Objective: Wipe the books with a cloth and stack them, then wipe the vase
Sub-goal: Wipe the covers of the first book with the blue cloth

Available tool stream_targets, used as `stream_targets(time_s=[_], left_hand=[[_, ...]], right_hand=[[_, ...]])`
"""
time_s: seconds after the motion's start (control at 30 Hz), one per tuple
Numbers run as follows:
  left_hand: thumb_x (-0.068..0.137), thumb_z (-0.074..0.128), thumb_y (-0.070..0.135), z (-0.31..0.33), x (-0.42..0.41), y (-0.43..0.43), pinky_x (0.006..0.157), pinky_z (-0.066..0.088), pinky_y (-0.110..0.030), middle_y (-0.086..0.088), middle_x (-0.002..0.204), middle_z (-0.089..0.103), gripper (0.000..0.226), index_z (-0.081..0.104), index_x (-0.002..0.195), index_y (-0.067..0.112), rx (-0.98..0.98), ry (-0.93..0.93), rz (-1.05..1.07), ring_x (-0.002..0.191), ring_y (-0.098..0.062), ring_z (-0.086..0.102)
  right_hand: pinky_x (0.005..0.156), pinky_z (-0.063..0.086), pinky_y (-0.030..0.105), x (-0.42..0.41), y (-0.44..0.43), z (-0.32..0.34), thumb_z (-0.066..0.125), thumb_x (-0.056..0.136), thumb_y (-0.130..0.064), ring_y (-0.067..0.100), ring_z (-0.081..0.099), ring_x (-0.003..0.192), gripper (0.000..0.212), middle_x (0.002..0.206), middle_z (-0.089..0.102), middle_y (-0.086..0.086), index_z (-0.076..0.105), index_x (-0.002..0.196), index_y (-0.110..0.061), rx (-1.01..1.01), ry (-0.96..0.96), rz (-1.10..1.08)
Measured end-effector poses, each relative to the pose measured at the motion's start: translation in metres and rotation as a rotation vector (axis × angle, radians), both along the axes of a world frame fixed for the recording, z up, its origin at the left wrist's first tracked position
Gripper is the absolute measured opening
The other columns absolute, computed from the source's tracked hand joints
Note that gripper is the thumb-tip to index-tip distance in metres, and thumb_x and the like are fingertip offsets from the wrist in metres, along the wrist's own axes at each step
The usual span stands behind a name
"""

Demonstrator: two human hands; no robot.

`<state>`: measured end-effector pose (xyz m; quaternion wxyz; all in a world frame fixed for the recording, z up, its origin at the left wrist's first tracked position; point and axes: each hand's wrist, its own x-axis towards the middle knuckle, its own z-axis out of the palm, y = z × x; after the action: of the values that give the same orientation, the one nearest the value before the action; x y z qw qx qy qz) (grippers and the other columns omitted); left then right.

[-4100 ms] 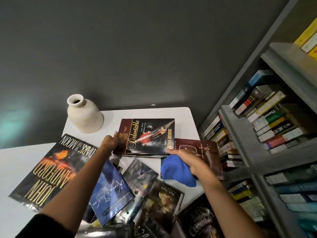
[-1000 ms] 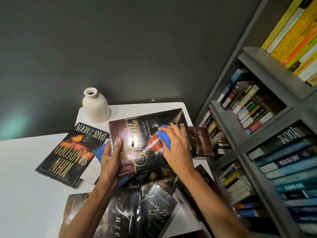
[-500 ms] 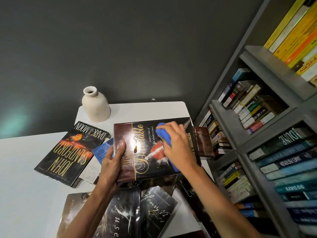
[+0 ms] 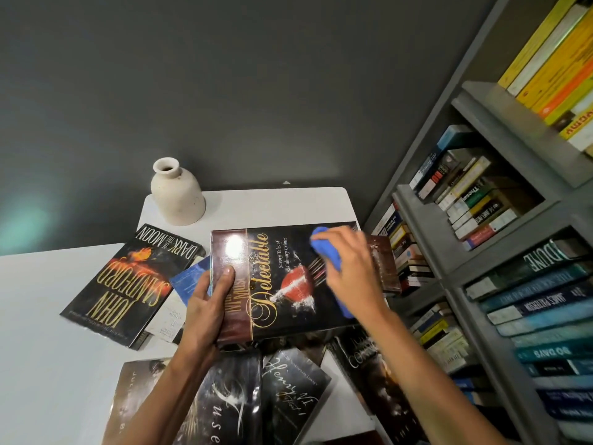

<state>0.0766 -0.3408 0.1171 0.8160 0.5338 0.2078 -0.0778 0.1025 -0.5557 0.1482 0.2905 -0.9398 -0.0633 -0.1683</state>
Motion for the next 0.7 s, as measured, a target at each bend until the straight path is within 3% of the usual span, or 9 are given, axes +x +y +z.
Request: stream_targets(time_s=[0.13, 0.23, 0.37, 0.47, 0.57, 0.63, 0.7], left_hand=[[0.089, 0.061, 0.025, -0.001, 0.000, 0.000, 0.054, 0.059, -0.032, -0.006, 0.077, 0.074, 0.032, 0.057, 0.117, 0.011, -0.018, -0.001, -0.015, 0.060, -0.018, 0.070], [0.081, 0.066, 0.032, 0.000, 0.003, -0.006, 0.059, 0.060, -0.035, -0.008, 0.081, 0.074, 0.038, 0.058, 0.113, 0.013, -0.018, -0.002, -0.027, 0.063, -0.019, 0.070], [0.085, 0.064, 0.030, -0.001, 0.004, -0.004, 0.058, 0.060, -0.035, -0.007, 0.079, 0.074, 0.035, 0.058, 0.115, 0.013, -0.028, 0.005, 0.002, 0.062, -0.019, 0.070], [0.090, 0.060, 0.024, 0.001, 0.001, 0.003, 0.053, 0.059, -0.032, -0.006, 0.076, 0.074, 0.031, 0.057, 0.119, 0.012, -0.036, -0.001, -0.001, 0.059, -0.017, 0.070], [0.093, 0.057, 0.021, 0.004, 0.001, 0.003, 0.051, 0.058, -0.031, -0.005, 0.075, 0.074, 0.030, 0.055, 0.121, 0.011, -0.059, -0.006, -0.016, 0.058, -0.017, 0.070], [0.090, 0.061, 0.026, 0.006, 0.003, -0.002, 0.053, 0.059, -0.032, -0.005, 0.075, 0.074, 0.036, 0.055, 0.122, 0.010, -0.056, -0.010, -0.020, 0.059, -0.017, 0.070], [0.070, 0.078, 0.043, 0.010, 0.006, -0.006, 0.056, 0.060, -0.034, -0.007, 0.079, 0.074, 0.063, 0.058, 0.120, 0.011, -0.041, -0.018, -0.010, 0.061, -0.019, 0.071]], right_hand=[[0.088, 0.037, 0.011, 0.021, -0.017, 0.008, 0.065, 0.079, 0.010, 0.013, 0.043, 0.098, 0.038, 0.110, 0.057, -0.001, 0.066, 0.111, -0.011, 0.035, -0.045, -0.163], [0.090, 0.027, 0.001, 0.027, 0.021, 0.010, 0.067, 0.078, 0.007, 0.012, 0.042, 0.101, 0.041, 0.111, 0.057, 0.001, 0.064, 0.115, -0.010, 0.016, -0.034, -0.058], [0.088, 0.038, 0.015, 0.004, 0.025, -0.006, 0.070, 0.076, 0.003, 0.013, 0.046, 0.099, 0.045, 0.112, 0.057, 0.000, 0.063, 0.117, -0.013, -0.008, -0.003, 0.090], [0.093, 0.043, 0.024, -0.001, -0.014, -0.006, 0.067, 0.086, -0.009, 0.012, 0.047, 0.103, 0.033, 0.113, 0.056, -0.001, 0.061, 0.117, -0.014, 0.096, -0.021, -0.090], [0.085, 0.045, 0.027, 0.016, -0.023, 0.002, 0.061, 0.092, -0.024, 0.016, 0.053, 0.097, 0.024, 0.106, 0.054, 0.000, 0.056, 0.109, -0.009, 0.188, -0.075, -0.211], [0.082, 0.044, 0.024, 0.026, -0.001, 0.007, 0.063, 0.091, -0.024, 0.016, 0.053, 0.093, 0.024, 0.103, 0.051, 0.003, 0.057, 0.105, -0.004, 0.153, -0.096, -0.169], [0.085, 0.043, 0.017, 0.021, 0.022, 0.005, 0.066, 0.089, -0.022, 0.014, 0.053, 0.093, 0.027, 0.105, 0.052, 0.005, 0.060, 0.106, -0.002, 0.132, -0.038, -0.046]])
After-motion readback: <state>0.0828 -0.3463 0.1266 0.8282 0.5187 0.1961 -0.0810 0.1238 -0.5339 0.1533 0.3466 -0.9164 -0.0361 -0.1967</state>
